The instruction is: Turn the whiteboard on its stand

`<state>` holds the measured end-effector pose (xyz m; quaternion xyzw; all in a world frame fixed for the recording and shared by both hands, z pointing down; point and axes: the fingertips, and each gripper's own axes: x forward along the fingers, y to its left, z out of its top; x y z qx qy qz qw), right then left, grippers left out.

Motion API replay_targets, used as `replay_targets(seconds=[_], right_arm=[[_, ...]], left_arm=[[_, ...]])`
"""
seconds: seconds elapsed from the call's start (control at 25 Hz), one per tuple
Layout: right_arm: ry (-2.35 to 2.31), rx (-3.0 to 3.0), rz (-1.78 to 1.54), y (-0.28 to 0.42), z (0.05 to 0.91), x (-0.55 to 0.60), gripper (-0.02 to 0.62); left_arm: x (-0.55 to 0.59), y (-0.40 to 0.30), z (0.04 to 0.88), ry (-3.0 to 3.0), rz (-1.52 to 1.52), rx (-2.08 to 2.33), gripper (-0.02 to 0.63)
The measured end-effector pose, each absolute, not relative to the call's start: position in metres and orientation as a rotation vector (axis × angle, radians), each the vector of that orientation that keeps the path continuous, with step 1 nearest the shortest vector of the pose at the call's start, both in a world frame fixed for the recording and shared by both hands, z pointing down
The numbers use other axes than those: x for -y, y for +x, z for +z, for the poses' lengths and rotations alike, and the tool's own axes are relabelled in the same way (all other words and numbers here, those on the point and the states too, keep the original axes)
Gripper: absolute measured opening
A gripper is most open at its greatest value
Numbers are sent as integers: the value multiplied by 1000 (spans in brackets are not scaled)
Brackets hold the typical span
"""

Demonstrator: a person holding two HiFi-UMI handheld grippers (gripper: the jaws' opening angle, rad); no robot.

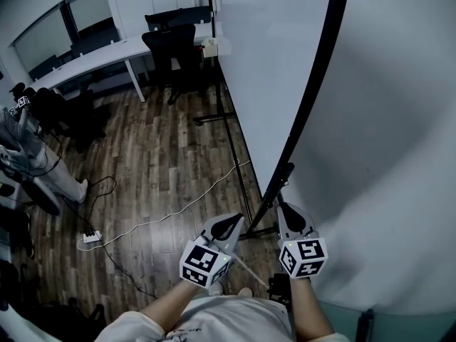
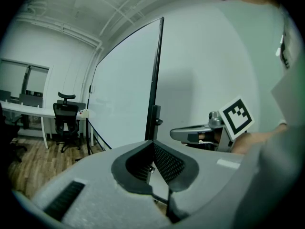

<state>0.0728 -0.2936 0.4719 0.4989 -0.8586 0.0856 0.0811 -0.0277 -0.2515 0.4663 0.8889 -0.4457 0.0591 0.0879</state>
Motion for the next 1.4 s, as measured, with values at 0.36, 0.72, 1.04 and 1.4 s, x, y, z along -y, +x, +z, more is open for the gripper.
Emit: replay_targets(seconds=[0.36, 0.72, 1.04, 1.4], right_arm=[[1520, 2540, 235, 73, 475, 326, 15], [1518, 2529, 254, 66, 477, 356, 144], [1521, 2509, 255, 60, 484, 378, 186], [1517, 2499, 256, 53, 495, 392, 192]], left_arm=[[261, -36, 468, 2625, 171, 1340, 11], [269, -43, 468, 2601, 185, 1354, 11], [271, -46, 475, 2590, 210, 1351, 11], [271, -55, 481, 2571, 220, 1377, 11]])
